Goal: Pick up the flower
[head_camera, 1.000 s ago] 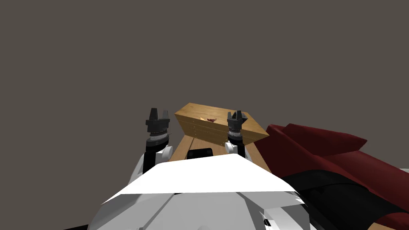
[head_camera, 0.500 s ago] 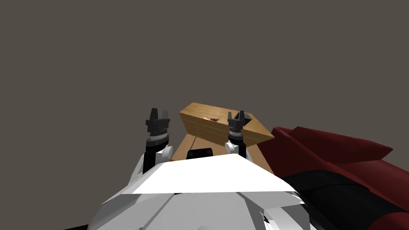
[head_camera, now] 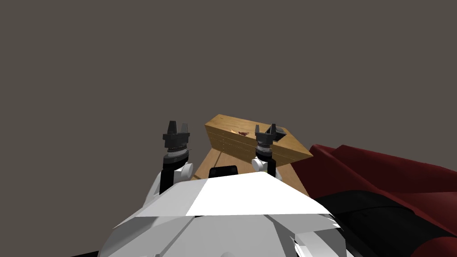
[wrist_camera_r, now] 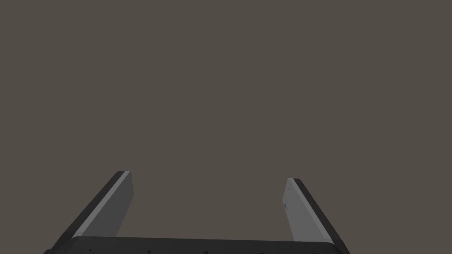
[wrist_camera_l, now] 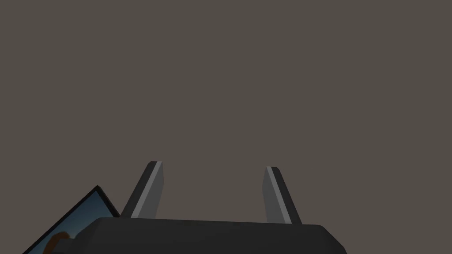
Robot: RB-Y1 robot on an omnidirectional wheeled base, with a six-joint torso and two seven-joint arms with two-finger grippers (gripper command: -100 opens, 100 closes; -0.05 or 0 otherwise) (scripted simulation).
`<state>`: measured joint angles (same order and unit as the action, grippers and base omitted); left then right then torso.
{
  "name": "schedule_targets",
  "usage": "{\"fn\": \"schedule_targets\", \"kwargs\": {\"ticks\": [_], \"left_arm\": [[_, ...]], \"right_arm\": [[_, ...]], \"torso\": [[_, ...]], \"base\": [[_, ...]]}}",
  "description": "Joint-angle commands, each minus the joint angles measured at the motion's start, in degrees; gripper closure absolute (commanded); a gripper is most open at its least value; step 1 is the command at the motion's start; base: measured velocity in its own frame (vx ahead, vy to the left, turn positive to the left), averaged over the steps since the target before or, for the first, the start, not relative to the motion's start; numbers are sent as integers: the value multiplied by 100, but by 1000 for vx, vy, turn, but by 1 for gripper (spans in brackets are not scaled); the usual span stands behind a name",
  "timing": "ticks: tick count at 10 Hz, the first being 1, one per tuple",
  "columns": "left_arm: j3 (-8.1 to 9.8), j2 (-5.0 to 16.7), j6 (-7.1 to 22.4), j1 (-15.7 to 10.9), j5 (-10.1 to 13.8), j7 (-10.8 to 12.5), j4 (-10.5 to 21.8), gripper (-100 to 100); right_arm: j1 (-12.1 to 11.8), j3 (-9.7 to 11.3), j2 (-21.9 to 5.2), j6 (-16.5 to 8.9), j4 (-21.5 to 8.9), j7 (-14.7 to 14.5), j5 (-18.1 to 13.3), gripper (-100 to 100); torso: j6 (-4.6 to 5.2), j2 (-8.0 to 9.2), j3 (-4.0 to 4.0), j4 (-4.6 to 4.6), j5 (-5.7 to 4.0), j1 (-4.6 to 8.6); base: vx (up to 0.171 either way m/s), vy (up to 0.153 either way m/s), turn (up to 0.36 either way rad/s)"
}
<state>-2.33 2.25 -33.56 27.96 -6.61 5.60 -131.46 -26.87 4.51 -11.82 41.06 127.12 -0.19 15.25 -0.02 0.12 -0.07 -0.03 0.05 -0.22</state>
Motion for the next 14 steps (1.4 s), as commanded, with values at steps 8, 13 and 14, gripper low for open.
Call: {"fn": "schedule_targets", "kwargs": {"ticks": [8, 13, 14], "left_arm": [[0, 0, 0, 1, 0, 0, 0, 0], [0, 0, 0, 0, 0, 0, 0, 0], [1, 0, 0, 1, 0, 0, 0, 0]], "right_arm": [[134, 99, -341, 251, -191, 248, 1358, -100], [283, 169, -631, 456, -398, 484, 2240, -100], [283, 169, -631, 456, -398, 484, 2413, -100]], "torso": [[4, 5, -3, -1, 2, -5], [0, 2, -1, 0, 0, 2], [5, 5, -3, -1, 1, -2]], "base": [[-30, 60, 77], [-30, 66, 112], [-16, 44, -23]]}}
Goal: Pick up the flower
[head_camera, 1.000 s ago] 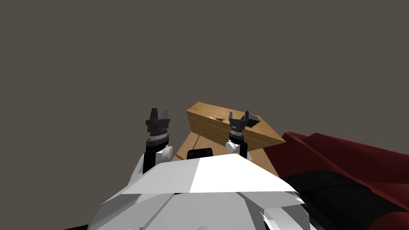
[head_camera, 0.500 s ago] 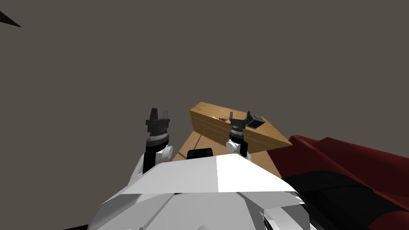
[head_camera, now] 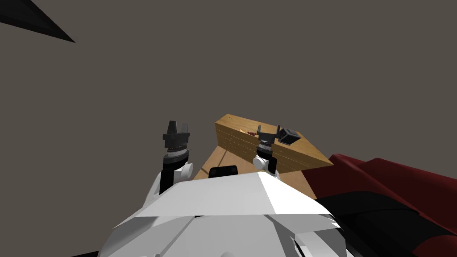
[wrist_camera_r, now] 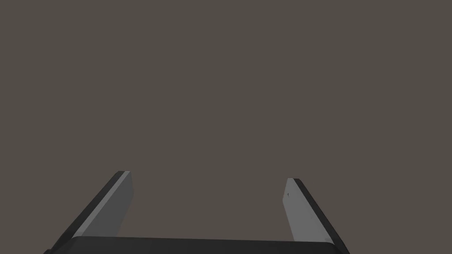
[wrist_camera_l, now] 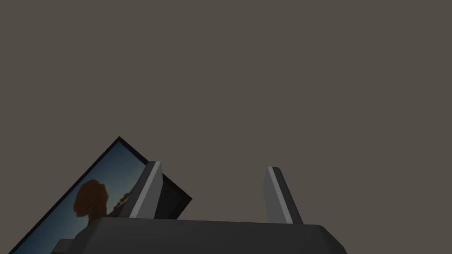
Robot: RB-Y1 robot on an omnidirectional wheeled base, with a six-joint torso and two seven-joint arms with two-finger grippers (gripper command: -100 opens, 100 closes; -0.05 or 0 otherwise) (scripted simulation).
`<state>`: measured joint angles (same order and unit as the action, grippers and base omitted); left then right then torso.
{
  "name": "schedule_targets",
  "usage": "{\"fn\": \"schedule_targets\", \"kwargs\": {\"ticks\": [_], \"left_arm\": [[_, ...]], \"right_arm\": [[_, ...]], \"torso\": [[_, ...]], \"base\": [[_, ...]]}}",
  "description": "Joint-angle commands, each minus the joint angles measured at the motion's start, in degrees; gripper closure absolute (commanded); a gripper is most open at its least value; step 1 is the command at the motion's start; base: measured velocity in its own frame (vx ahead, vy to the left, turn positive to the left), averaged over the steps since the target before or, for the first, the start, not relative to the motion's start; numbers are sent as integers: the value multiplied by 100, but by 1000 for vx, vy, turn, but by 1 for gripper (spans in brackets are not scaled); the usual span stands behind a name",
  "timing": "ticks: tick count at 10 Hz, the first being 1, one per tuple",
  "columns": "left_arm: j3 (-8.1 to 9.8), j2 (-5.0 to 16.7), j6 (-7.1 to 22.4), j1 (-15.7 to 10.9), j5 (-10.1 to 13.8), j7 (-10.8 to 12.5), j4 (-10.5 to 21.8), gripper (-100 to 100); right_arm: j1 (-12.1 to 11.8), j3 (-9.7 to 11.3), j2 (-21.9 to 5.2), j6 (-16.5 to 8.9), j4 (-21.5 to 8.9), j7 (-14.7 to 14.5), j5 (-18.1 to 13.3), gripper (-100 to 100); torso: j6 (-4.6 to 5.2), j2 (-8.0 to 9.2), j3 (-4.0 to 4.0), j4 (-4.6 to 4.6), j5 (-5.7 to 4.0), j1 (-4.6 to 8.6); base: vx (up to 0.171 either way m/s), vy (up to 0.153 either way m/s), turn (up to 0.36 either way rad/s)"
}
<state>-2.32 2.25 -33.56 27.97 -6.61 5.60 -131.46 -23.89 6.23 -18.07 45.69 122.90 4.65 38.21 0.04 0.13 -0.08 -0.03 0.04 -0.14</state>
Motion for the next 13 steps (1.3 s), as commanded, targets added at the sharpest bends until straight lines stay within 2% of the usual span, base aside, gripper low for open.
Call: {"fn": "schedule_targets", "kwargs": {"ticks": [1, 2, 4, 5, 8, 9, 11, 12, 13], "left_arm": [[0, 0, 0, 0, 0, 0, 0, 0], [0, 0, 0, 0, 0, 0, 0, 0], [0, 0, 0, 0, 0, 0, 0, 0], [0, 0, 0, 0, 0, 0, 0, 0], [0, 0, 0, 0, 0, 0, 0, 0], [0, 0, 0, 0, 0, 0, 0, 0], [0, 0, 0, 0, 0, 0, 0, 0], [0, 0, 0, 0, 0, 0, 0, 0], [0, 0, 0, 0, 0, 0, 0, 0]], "right_arm": [[-14, -3, -6, -7, 24, 0, 167, -100], [73, 26, -157, 98, -95, 131, 399, -100], [73, 26, -157, 98, -95, 131, 735, -100], [169, 50, -311, 203, -225, 270, 900, -100], [169, 50, -311, 203, -225, 270, 1346, -100], [272, 70, -470, 308, -365, 417, 1553, -100], [272, 70, -470, 308, -365, 417, 1894, -100], [272, 70, -470, 308, -365, 417, 1954, -100], [383, 84, -631, 413, -515, 571, 2169, -100]], "torso": [[0, 0, 0, 0, 0, 0], [0, -5, 3, 1, -3, 12], [0, 0, 0, 0, 1, -6], [0, 0, 0, 0, 0, 1], [1, -1, 1, 0, 0, 2], [1, -5, 3, 1, -3, 14], [0, 0, 0, 0, 1, -3], [1, -1, 1, 0, -1, 4], [1, -4, 2, 1, -3, 13]], "base": [[-1, 11, -14], [-20, 61, 205], [-21, 57, 35], [-42, 78, 158], [-13, 42, 34], [-21, 58, 222], [-17, 53, 26], [-4, 15, -17], [-14, 58, 182]]}}
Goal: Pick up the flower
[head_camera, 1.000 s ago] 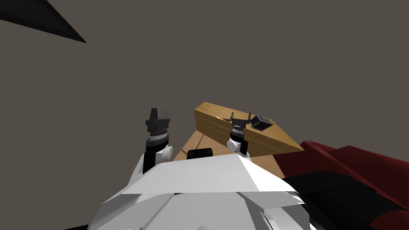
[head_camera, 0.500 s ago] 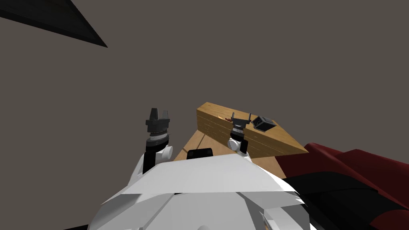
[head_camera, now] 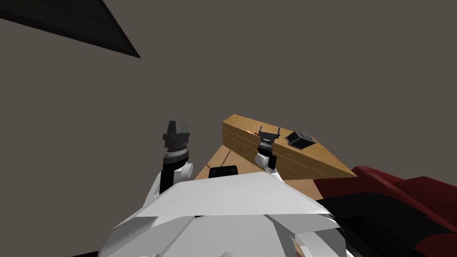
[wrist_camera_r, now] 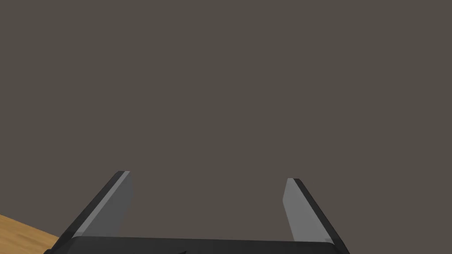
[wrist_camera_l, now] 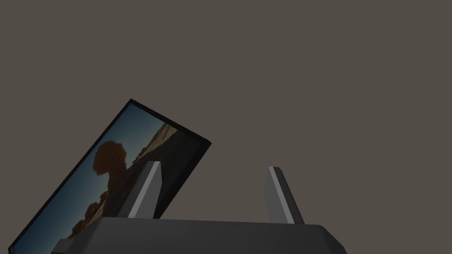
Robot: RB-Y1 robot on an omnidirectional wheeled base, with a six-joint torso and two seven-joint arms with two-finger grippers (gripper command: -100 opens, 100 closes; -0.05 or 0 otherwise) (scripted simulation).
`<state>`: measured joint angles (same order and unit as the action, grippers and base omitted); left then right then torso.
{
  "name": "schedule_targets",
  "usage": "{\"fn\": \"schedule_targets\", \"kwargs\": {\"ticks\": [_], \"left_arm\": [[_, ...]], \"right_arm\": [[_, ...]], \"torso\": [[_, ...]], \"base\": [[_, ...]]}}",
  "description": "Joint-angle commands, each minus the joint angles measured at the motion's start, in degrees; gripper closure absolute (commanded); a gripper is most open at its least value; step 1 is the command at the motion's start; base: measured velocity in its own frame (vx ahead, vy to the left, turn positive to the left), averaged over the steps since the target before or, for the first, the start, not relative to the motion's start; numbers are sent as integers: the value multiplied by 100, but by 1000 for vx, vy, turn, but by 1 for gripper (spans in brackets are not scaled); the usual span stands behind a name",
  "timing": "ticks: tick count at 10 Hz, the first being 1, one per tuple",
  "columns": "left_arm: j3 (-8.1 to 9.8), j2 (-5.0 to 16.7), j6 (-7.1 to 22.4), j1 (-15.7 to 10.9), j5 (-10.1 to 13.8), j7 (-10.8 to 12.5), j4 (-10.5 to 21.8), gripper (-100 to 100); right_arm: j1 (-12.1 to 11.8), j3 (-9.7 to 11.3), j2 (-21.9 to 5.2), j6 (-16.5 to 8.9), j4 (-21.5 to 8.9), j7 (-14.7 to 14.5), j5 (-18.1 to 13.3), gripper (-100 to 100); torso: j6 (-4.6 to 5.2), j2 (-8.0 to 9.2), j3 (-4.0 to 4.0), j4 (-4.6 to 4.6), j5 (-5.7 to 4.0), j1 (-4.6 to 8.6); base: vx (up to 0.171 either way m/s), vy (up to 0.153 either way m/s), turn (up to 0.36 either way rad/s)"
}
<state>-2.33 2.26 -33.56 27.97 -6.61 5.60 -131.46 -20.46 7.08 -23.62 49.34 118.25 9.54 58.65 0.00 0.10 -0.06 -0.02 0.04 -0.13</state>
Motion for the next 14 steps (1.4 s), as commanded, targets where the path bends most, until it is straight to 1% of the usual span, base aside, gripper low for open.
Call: {"fn": "schedule_targets", "kwargs": {"ticks": [1, 2, 3, 4, 6, 7, 8, 10, 11, 12, 14], "left_arm": [[0, 0, 0, 0, 0, 0, 0, 0], [0, 0, 0, 1, 0, 0, 0, 0], [1, 0, 0, 1, 0, 0, 0, 0], [1, 0, 0, 1, 0, 0, 0, 0], [0, 0, 0, 1, 0, 0, 0, 0], [1, 0, 0, 1, 0, 0, 0, 0], [1, 0, 0, 1, 0, 0, 0, 0], [0, 0, 0, 1, 0, 0, 0, 0], [1, 0, 0, 1, 0, 0, 0, 0], [1, 1, 0, 1, 0, 0, 0, 0], [1, 0, 0, 1, 0, 0, 0, 0]], "right_arm": [[39, -1, -76, 48, -50, 82, 286, -100], [39, -1, -76, 48, -50, 82, 462, -100], [39, -1, -76, 48, -50, 82, 526, -100], [156, 8, -239, 152, -210, 243, 752, -100], [156, 8, -239, 152, -210, 243, 1078, -100], [156, 8, -239, 152, -210, 243, 1148, -100], [279, 12, -403, 253, -380, 410, 1369, -100], [279, 12, -403, 253, -380, 410, 1718, -100], [279, 12, -403, 253, -380, 410, 1775, -100], [407, 11, -566, 353, -561, 583, 2007, -100], [407, 11, -566, 353, -561, 583, 2332, -100]], "torso": [[0, 0, 0, 0, 0, 0], [4, 3, -2, -1, 2, -5], [5, 4, -2, -1, 0, 2], [5, 2, -1, 0, -2, 13], [4, 2, -1, 0, 1, -3], [5, 4, -2, -1, 0, 3], [5, 2, -2, -1, -2, 12], [5, 5, -3, -1, 2, -5], [6, 2, -1, -1, 0, 8], [6, -1, 0, 0, -3, 18], [5, 4, -3, -1, 1, 1]], "base": [[-21, 71, 108], [-15, 40, -15], [-8, 12, -16], [-12, 50, 174], [-17, 54, 45], [-9, 14, -15], [-25, 70, 157], [-13, 48, 48], [2, 1, -13], [-27, 47, 165], [-10, 45, 36]]}}
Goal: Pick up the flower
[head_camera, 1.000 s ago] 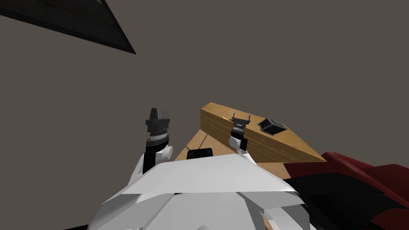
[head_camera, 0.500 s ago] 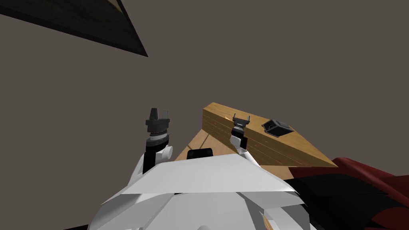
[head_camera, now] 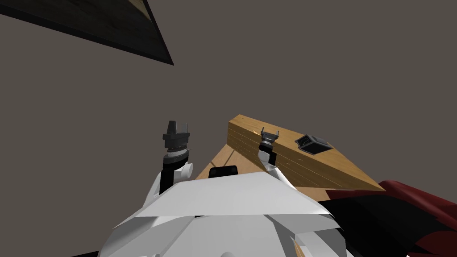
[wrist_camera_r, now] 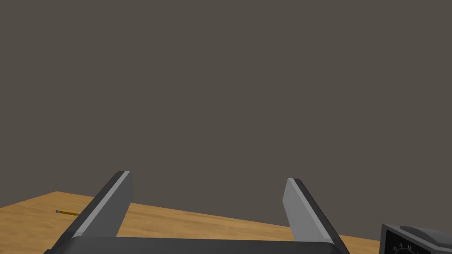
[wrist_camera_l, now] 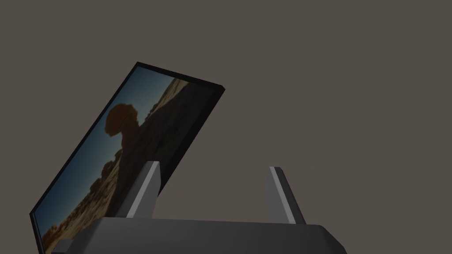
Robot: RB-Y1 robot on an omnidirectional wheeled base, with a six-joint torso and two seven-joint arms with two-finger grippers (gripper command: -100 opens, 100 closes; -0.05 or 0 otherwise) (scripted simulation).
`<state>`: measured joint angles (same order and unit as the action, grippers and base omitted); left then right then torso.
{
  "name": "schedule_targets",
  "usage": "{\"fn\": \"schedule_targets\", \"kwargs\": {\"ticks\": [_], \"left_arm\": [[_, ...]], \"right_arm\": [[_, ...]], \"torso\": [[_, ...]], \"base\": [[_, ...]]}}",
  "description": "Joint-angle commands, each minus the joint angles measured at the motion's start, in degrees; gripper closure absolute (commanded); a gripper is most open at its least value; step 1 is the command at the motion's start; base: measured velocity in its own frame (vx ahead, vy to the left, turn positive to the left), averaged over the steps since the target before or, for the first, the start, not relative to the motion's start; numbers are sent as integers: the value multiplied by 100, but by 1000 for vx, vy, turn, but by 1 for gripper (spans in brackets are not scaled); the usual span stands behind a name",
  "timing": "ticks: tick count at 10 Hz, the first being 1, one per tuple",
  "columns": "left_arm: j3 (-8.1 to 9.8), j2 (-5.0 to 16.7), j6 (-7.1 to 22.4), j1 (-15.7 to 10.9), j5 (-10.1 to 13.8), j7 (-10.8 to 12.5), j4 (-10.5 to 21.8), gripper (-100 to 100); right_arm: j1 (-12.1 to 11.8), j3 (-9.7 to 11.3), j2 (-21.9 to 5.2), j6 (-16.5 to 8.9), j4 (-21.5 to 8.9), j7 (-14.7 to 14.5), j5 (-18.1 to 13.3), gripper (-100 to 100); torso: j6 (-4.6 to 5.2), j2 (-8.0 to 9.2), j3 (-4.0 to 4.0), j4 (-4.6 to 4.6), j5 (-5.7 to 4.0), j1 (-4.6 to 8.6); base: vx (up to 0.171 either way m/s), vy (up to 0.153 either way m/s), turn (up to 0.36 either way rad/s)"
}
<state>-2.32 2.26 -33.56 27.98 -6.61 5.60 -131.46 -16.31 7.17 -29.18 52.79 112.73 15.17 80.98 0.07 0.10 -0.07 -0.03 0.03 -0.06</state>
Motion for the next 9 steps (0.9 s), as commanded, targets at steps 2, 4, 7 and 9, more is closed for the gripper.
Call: {"fn": "schedule_targets", "kwargs": {"ticks": [2, 4, 7, 9], "left_arm": [[0, 0, 0, 0, 0, 0, 0, 0], [0, 0, 0, 0, 0, 0, 0, 0], [0, 0, 0, -1, 0, 0, 0, 0], [0, 0, 0, 0, 0, 0, 0, 0]], "right_arm": [[123, -3, -173, 106, -199, 197, 411, -100], [123, -3, -173, 106, -199, 197, 748, -100], [258, -15, -334, 201, -398, 380, 1192, -100], [398, -32, -491, 292, -606, 566, 1569, -100]], "torso": [[0, -2, 1, 1, -2, 8], [-1, 1, 0, 0, 1, -6], [-4, 0, 0, 0, -1, -1], [1, 3, -1, 0, -1, 3]], "base": [[-1, 31, 65], [-13, 43, 41], [-10, 35, 74], [-12, 36, 51]]}}
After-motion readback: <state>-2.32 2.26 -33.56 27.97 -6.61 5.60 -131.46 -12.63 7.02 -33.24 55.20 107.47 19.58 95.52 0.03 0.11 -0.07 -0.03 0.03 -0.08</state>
